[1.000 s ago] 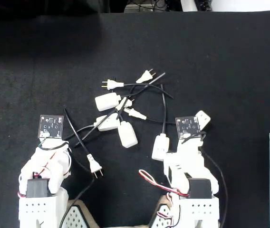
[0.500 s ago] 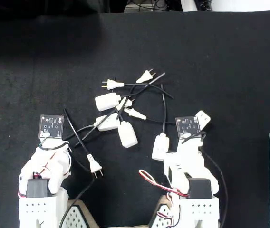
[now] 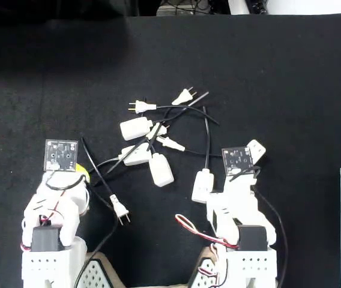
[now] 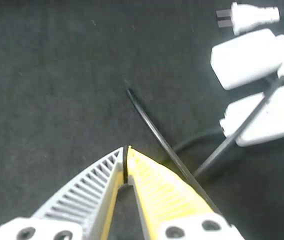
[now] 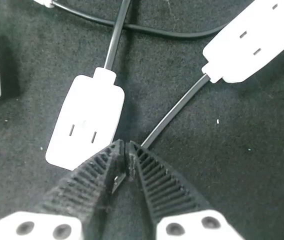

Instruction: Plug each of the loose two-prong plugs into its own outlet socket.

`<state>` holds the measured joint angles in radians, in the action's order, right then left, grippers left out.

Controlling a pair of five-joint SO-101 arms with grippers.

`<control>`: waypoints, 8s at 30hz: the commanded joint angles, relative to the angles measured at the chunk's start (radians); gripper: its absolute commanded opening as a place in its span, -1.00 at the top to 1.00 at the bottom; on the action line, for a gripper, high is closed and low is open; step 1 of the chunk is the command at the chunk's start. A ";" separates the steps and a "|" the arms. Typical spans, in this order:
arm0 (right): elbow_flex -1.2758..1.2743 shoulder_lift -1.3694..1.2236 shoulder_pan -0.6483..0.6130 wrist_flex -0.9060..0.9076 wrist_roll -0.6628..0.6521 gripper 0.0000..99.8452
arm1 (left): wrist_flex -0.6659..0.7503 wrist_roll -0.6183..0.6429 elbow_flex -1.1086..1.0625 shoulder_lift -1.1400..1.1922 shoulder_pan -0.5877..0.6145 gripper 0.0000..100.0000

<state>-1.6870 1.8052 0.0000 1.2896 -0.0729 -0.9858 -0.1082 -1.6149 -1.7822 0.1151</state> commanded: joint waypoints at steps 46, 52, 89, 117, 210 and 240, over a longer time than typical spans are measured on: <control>0.981 -1.353 0.157 -0.218 0.253 0.62 | -0.084 -0.144 -0.016 -0.006 0.205 0.62; 1.056 -1.432 0.124 -0.290 0.258 0.62 | -0.084 -0.144 -0.016 -0.006 0.205 0.62; 1.558 -1.998 -0.377 -0.094 -0.144 0.62 | -0.084 -0.152 -0.035 -0.006 0.206 0.62; 1.650 -1.885 -0.358 -0.141 -0.137 0.98 | -0.084 -0.152 -0.036 -0.006 0.206 0.62; 2.029 -2.307 0.083 0.172 -0.809 0.38 | -0.084 -0.152 -0.036 -0.006 0.206 0.62; 2.330 -2.598 0.054 0.476 -0.563 0.98 | -0.080 -0.153 -0.047 -0.006 0.202 0.62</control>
<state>0.6513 -0.8293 0.0721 1.7254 -0.6667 -1.0671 -0.2570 -1.6732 -1.7822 0.3099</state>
